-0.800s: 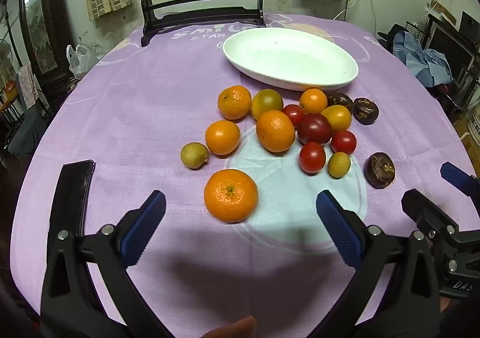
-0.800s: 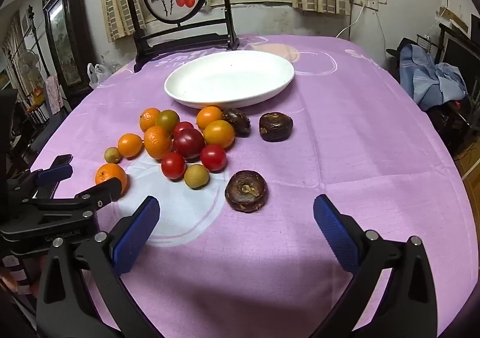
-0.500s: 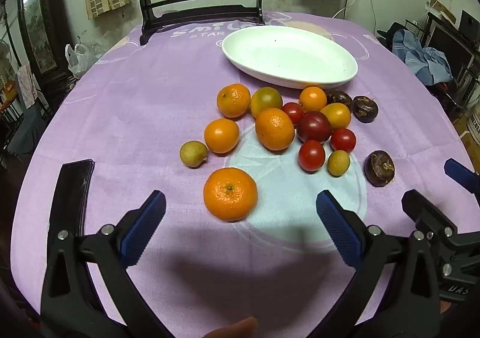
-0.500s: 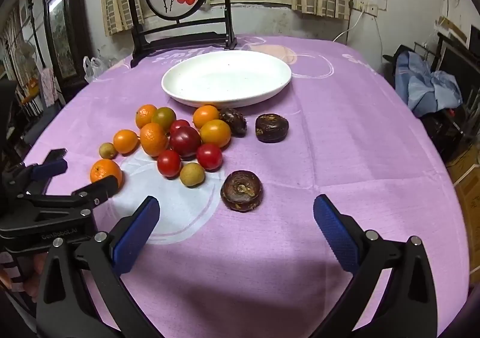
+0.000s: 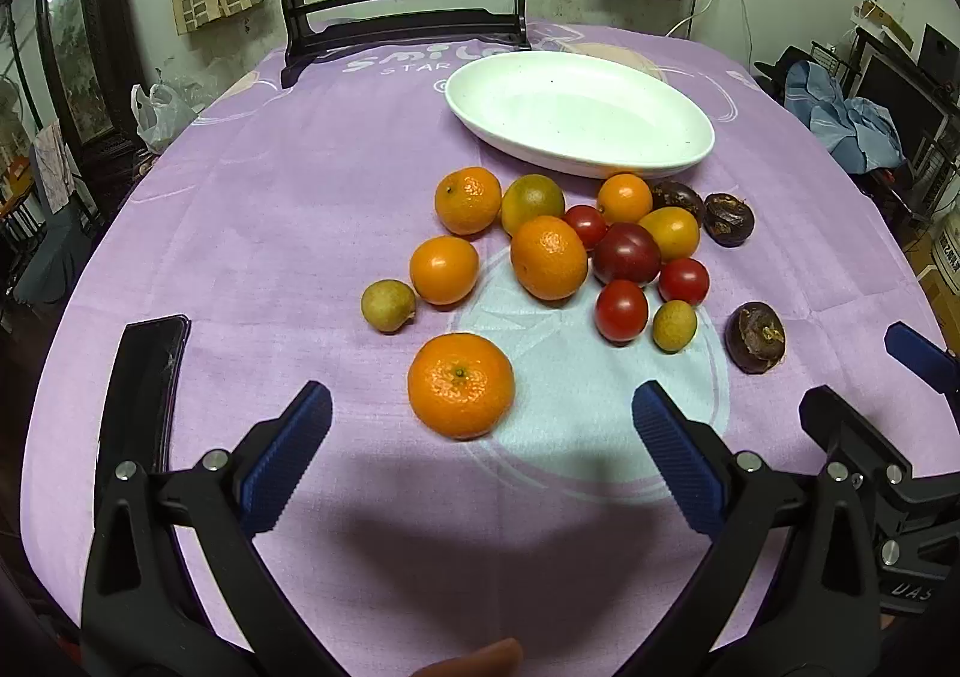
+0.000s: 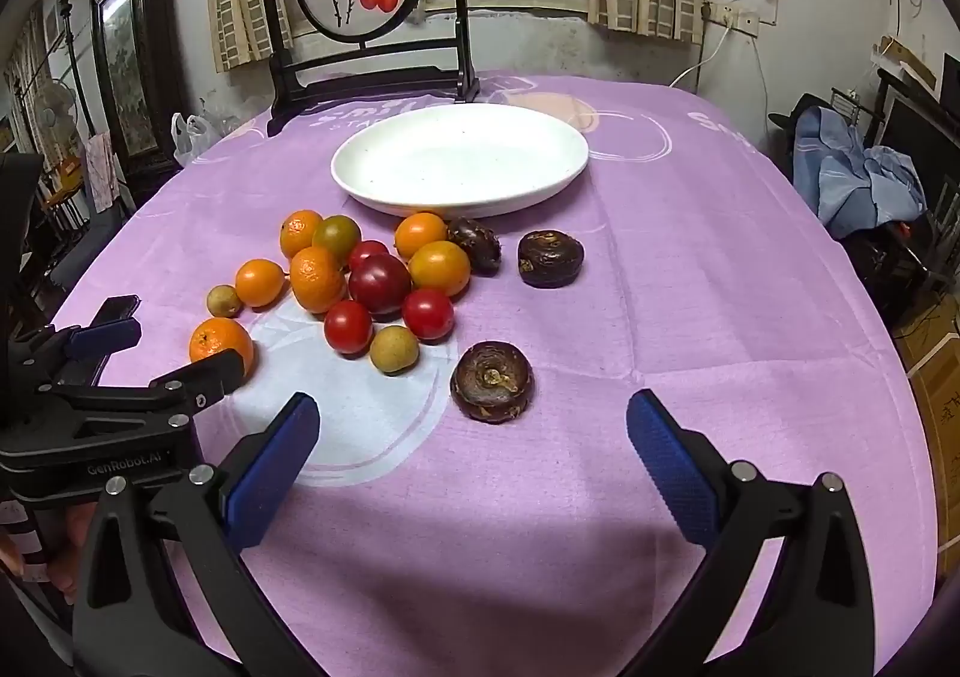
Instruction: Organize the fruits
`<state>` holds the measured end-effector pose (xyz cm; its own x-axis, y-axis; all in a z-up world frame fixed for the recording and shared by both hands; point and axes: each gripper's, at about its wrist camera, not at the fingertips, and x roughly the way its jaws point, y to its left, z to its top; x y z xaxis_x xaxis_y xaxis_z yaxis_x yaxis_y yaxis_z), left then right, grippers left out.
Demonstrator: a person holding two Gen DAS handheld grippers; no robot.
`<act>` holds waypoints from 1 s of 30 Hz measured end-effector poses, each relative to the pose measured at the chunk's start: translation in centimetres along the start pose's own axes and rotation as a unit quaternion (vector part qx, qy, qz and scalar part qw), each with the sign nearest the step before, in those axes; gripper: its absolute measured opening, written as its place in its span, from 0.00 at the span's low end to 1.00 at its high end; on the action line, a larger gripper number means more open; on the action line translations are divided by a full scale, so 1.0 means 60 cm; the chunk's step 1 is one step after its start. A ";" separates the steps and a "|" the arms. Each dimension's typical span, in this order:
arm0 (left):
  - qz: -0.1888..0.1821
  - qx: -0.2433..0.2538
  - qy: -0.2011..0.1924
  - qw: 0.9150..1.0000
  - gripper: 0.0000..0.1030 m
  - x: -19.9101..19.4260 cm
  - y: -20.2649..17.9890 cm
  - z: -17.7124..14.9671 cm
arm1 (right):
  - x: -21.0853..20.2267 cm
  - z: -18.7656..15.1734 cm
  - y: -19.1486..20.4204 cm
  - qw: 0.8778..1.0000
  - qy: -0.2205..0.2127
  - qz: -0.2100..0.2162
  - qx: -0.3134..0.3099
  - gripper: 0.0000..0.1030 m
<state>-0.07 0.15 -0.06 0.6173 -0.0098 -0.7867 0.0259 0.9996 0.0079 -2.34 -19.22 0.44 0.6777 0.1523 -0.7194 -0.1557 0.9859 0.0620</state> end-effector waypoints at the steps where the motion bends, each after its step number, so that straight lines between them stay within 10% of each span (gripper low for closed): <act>1: 0.000 0.000 0.001 1.000 0.98 0.000 -0.002 0.000 | 0.000 0.000 0.000 1.000 0.000 0.000 0.000 0.99; 30: -0.001 0.001 0.002 1.000 0.98 -0.007 -0.006 -0.003 | -0.001 -0.003 -0.001 1.000 0.001 0.007 0.002 0.99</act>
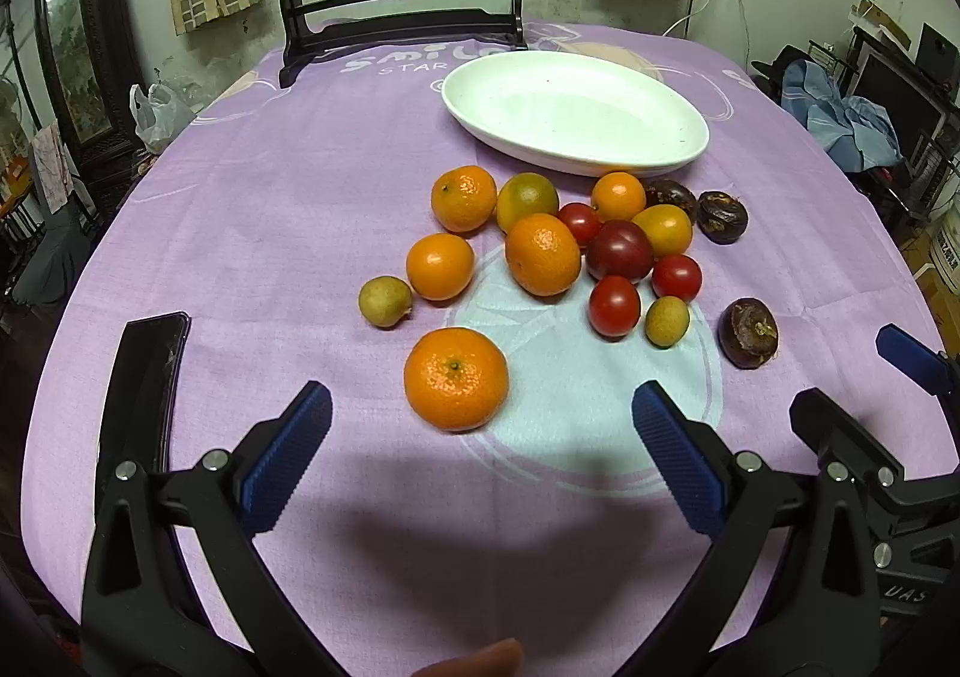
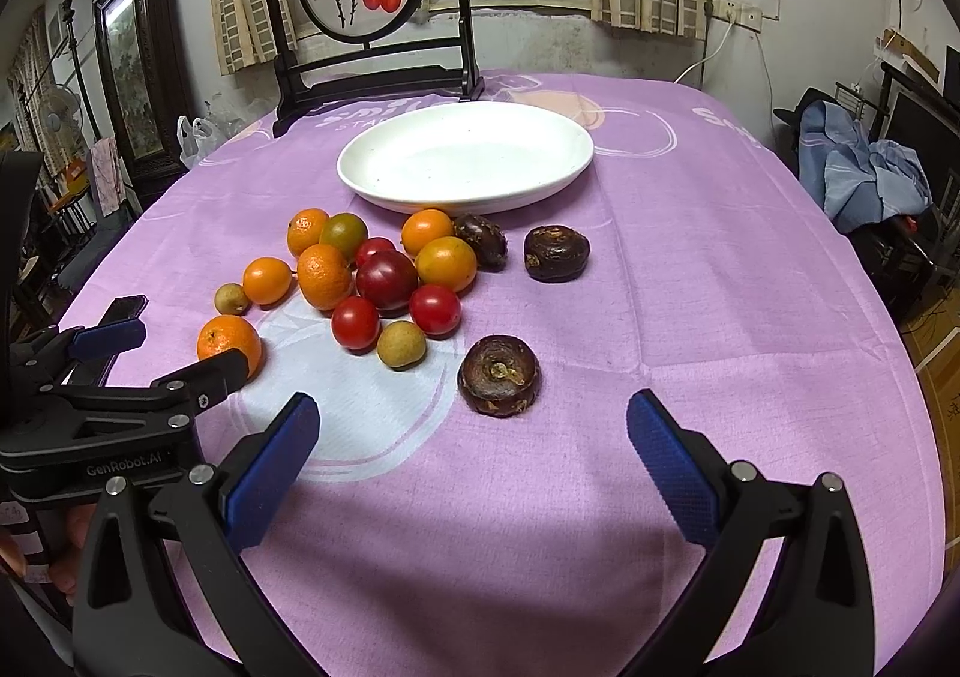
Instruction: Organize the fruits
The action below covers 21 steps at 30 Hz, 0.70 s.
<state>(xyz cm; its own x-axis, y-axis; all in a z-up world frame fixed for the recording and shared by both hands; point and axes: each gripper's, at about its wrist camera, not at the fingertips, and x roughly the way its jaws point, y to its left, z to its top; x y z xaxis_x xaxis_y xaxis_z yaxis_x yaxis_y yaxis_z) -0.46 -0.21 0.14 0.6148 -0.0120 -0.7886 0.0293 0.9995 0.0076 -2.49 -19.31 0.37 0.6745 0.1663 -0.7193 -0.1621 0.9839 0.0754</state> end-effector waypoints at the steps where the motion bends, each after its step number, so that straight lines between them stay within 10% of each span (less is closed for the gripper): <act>1: -0.001 0.000 0.000 1.000 0.98 -0.001 0.000 0.000 | 0.000 0.000 0.000 1.000 0.000 0.000 0.000 0.99; 21: -0.001 -0.001 0.000 1.000 0.98 -0.005 0.002 -0.005 | -0.002 -0.006 0.001 1.000 0.002 0.000 0.001 0.99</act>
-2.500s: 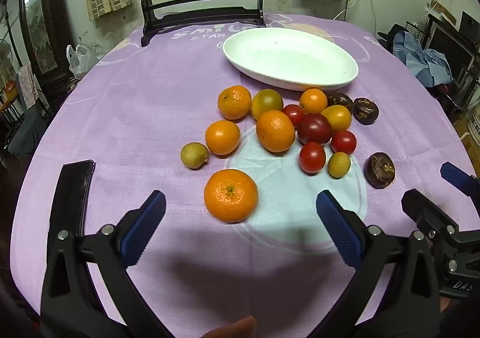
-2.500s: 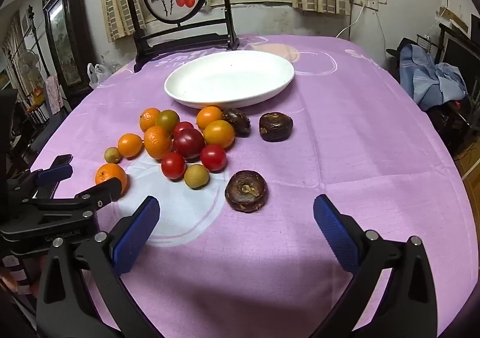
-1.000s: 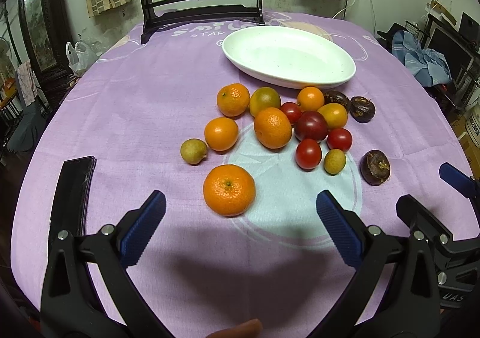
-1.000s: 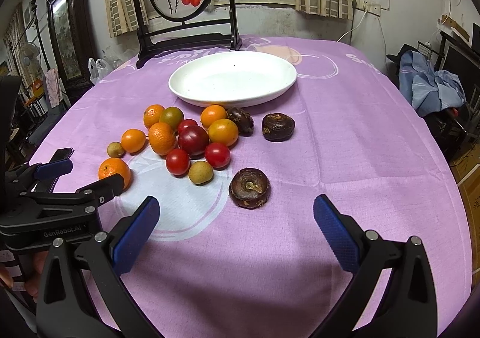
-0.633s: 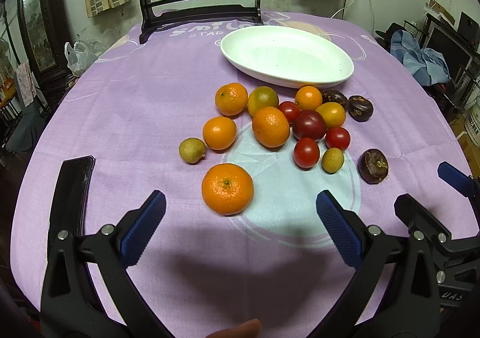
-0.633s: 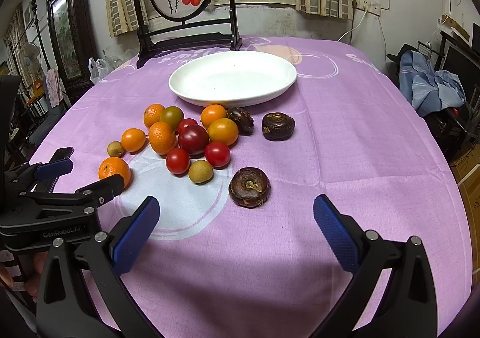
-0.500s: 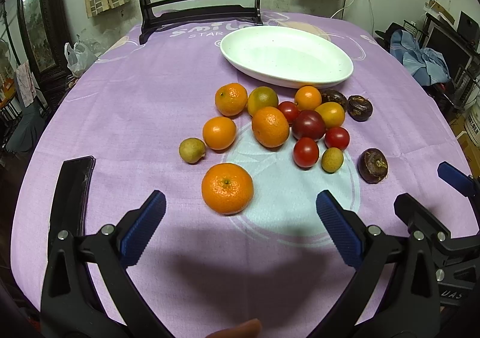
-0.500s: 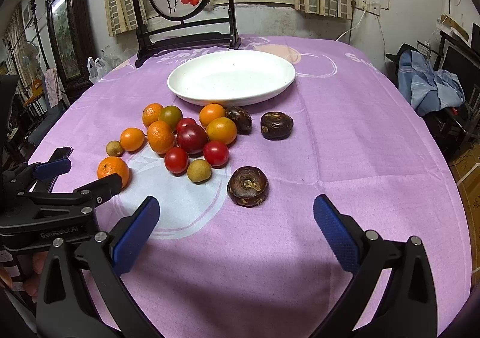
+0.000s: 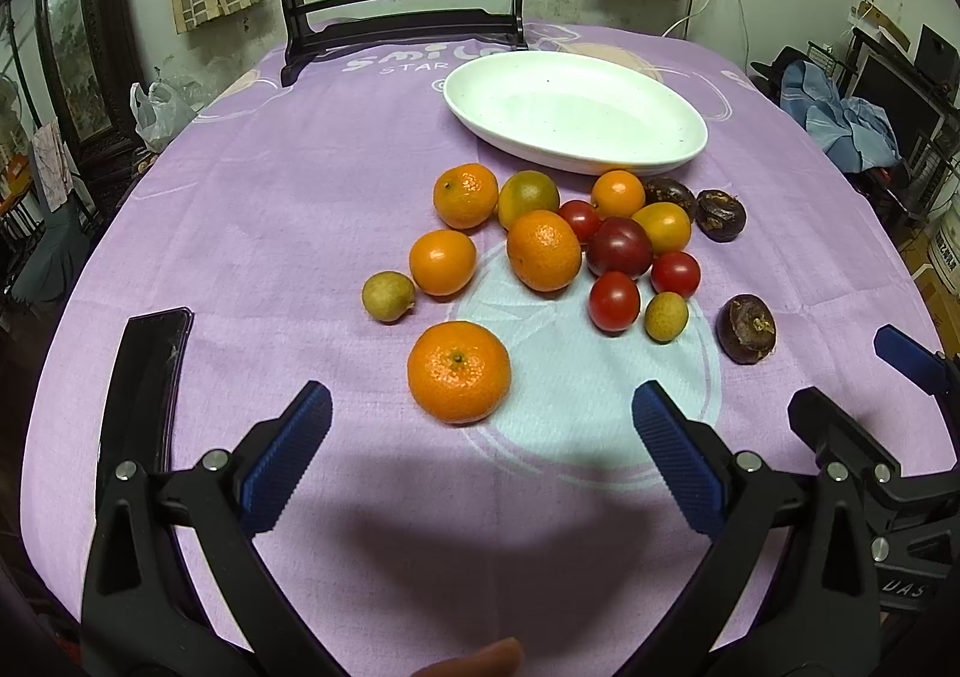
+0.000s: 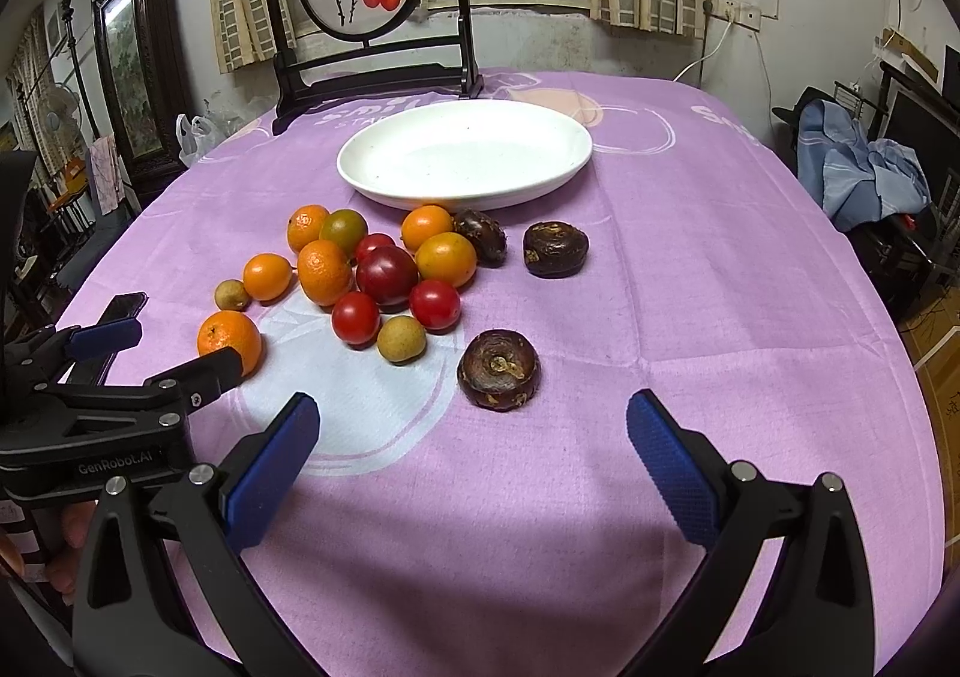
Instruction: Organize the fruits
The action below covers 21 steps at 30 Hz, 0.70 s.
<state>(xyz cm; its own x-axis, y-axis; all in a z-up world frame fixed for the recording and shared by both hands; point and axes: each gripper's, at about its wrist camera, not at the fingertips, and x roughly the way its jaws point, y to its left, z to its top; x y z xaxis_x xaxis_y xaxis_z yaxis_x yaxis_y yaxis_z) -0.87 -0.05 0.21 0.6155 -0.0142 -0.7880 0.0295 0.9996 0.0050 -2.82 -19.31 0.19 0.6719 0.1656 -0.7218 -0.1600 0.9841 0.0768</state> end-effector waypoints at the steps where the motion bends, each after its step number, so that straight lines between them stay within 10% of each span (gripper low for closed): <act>1: -0.001 0.000 0.000 1.000 0.98 -0.001 0.000 -0.001 | 0.000 0.000 0.000 1.000 0.000 0.000 0.001 0.99; 21: -0.004 0.013 0.000 1.000 0.98 0.003 -0.001 -0.005 | 0.002 -0.006 -0.006 1.000 0.007 0.000 -0.005 0.99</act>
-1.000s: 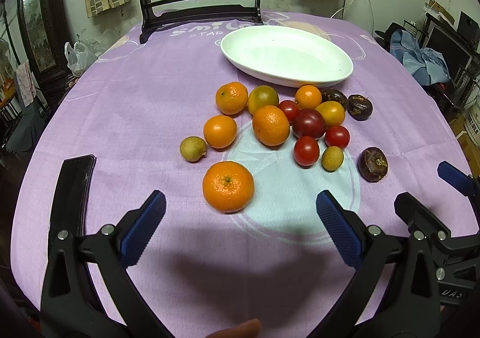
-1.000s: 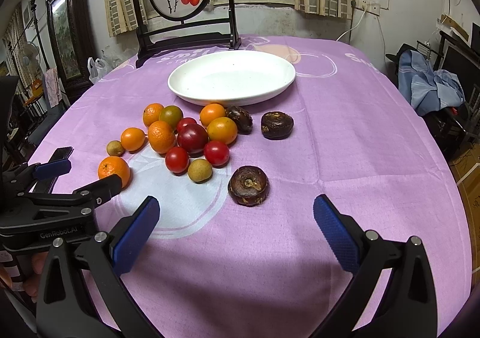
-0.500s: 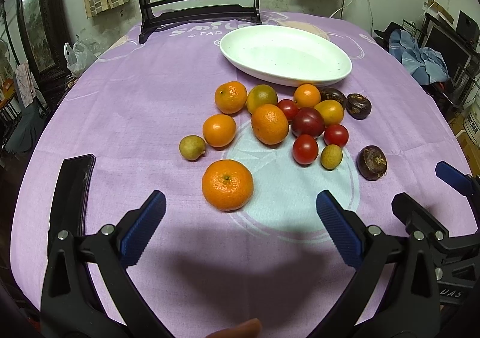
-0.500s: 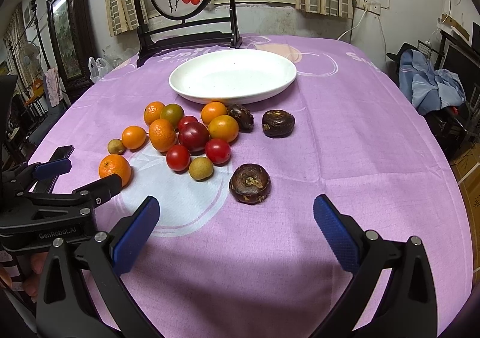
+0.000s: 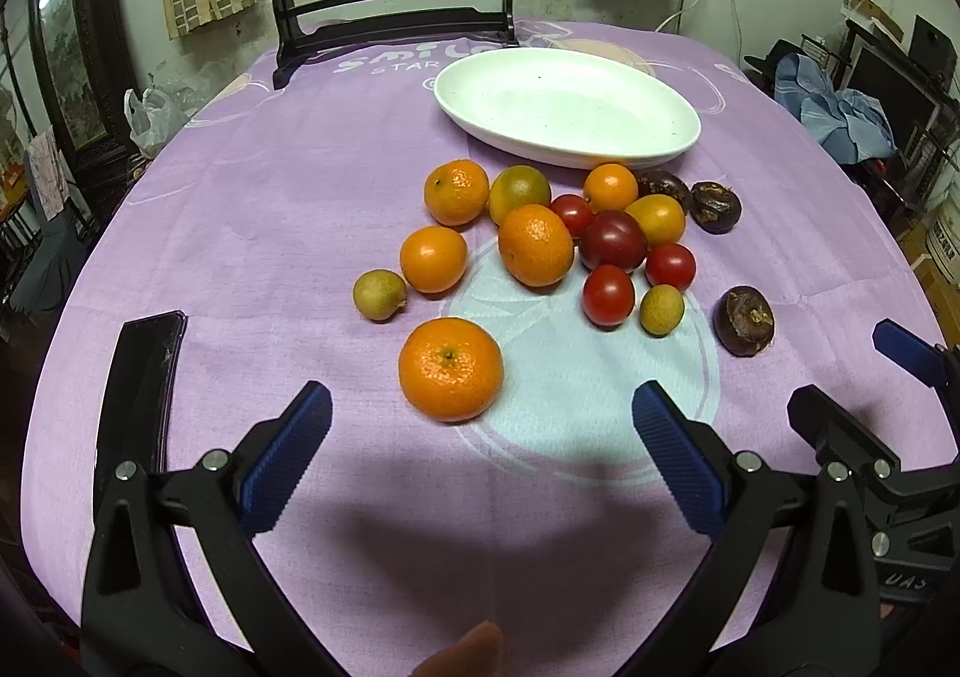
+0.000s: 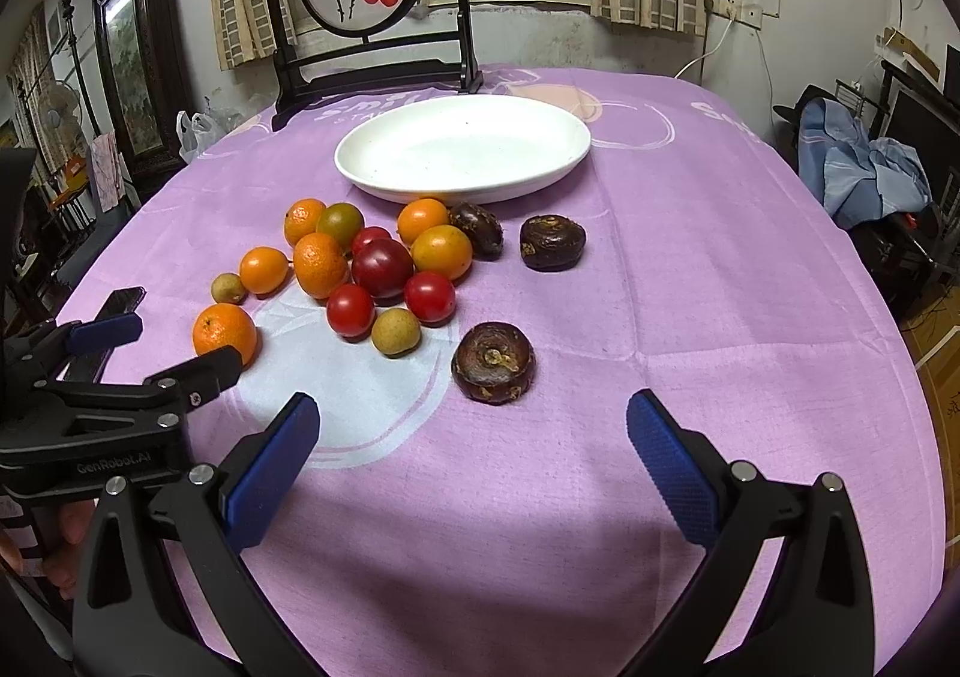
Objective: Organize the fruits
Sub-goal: 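Grasp the large orange with the left gripper while the right gripper grasps a dark brown fruit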
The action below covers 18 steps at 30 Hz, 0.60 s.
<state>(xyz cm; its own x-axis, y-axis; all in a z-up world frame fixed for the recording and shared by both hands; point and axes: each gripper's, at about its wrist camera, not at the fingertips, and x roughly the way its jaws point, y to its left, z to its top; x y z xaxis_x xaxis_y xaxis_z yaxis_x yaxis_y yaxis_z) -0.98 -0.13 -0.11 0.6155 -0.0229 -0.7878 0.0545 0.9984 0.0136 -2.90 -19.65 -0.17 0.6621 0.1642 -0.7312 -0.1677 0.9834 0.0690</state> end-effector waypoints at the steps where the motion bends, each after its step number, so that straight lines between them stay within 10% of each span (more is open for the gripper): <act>1: -0.003 0.005 0.000 1.000 0.98 0.001 0.001 -0.002 | 0.002 -0.002 -0.002 1.000 0.004 0.000 -0.003 0.99; 18: -0.016 0.003 0.029 0.999 0.98 0.047 0.041 -0.009 | 0.119 0.018 -0.019 0.994 0.098 -0.019 -0.048 0.89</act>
<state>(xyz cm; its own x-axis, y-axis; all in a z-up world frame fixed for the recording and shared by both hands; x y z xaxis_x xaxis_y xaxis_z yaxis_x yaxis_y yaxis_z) 0.44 2.31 -2.63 0.5670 -0.0524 -0.8221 0.0790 0.9968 -0.0090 2.83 -19.53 -4.73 0.5165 0.0988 -0.8505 -0.2197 0.9754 -0.0201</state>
